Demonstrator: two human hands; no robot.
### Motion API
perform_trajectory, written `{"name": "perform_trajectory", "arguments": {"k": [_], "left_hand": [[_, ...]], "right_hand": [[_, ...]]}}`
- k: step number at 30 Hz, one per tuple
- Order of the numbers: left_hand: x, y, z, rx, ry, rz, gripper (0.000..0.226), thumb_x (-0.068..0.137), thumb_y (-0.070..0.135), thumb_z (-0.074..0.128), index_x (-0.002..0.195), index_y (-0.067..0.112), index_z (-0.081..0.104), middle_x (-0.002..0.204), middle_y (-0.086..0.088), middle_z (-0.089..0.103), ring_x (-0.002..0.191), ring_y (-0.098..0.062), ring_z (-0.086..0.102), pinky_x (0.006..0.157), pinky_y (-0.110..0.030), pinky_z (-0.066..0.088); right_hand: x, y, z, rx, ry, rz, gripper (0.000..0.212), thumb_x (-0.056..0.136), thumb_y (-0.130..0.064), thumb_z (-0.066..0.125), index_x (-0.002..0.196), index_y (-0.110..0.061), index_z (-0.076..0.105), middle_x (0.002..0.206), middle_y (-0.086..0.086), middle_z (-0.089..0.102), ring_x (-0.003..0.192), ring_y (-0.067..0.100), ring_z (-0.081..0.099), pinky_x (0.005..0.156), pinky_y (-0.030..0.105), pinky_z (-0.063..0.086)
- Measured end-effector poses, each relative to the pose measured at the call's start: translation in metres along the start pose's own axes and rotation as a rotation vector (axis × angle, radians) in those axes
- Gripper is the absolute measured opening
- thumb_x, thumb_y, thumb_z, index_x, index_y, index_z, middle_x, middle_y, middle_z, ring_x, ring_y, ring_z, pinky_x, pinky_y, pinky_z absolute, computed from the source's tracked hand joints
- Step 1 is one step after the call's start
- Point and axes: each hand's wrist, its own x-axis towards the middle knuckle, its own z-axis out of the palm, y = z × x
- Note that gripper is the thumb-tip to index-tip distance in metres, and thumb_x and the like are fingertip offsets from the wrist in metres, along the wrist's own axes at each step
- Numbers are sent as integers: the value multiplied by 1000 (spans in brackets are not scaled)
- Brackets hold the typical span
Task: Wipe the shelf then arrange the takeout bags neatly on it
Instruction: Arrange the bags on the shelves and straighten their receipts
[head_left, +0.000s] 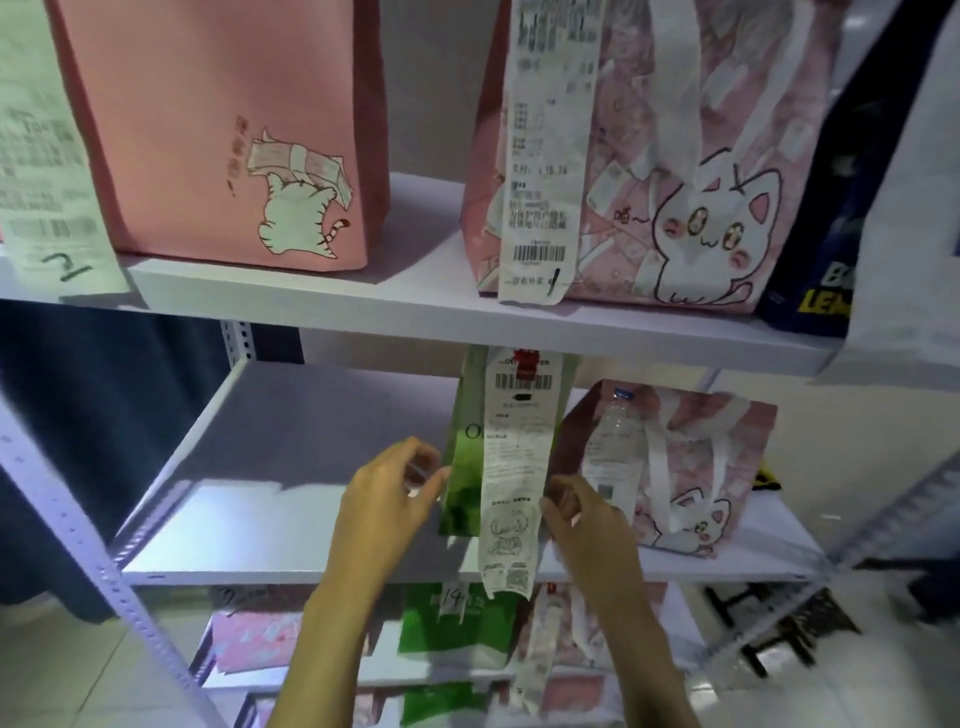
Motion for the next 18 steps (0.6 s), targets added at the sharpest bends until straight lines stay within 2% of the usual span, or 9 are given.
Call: {"name": "perform_trajectory", "arguments": {"k": [3,5,7,8,10,13,15,17,18], "left_hand": [[7,5,11,-15,-46,-40,20,90,44,73,102,30,64,93,19,67,85,4,65,74,-16,55],[11,7,22,16,-72,-49,21,92,42,70,107,29,65,97,17,69,86,1,65,75,-22,58],[13,9,31,29,-69,-59,18,93,39,69,106,27,64,99,14,69,86,0,65,74,-22,58],[15,10,34,27,-68,-67,16,94,39,69,104,27,63,98,14,69,85,0,65,72,-19,57],[20,9,37,36,-74,-65,15,94,42,67,101,29,62,97,15,68,84,1,65,70,-19,57],[27,7,36,78,-110,-18,14,95,45,64,98,31,62,96,16,67,84,1,65,71,-22,59],[30,7,35,77,-132,13,13,95,43,63,97,30,64,94,17,68,84,2,66,73,-24,59],[32,6,35,46,-151,12,12,95,41,63,97,30,66,95,17,69,86,2,67,75,-27,60],[32,6,37,26,-155,0,12,95,41,62,97,30,66,95,17,70,86,1,68,75,-28,61]], "right_hand": [[11,3,6,-11,-6,-21,18,98,-43,61,109,-30,62,70,-11,64,63,8,62,57,26,52],[15,4,10,-26,19,-62,17,98,-44,60,104,-29,64,70,-17,60,62,0,56,56,14,44],[16,5,8,-12,42,-68,13,97,-44,63,96,-31,65,67,-21,57,59,-4,53,53,8,35],[16,6,6,17,55,-55,12,95,-44,65,91,-33,63,65,-21,58,58,-5,54,53,8,36],[19,13,2,106,82,-36,15,93,-45,68,88,-34,58,66,-16,63,60,-2,60,56,14,46],[29,25,0,147,33,-10,19,94,-51,63,105,-40,52,77,-12,67,68,5,65,65,33,57],[36,30,2,130,-44,-48,16,98,-48,58,112,-44,52,78,-13,69,68,3,66,66,34,59],[41,30,3,162,-115,-96,5,101,-38,56,103,-43,56,75,-15,71,65,2,67,65,33,60],[43,31,4,161,-131,-115,9,102,-34,56,99,-42,57,76,-15,71,65,2,67,65,31,60]]}}
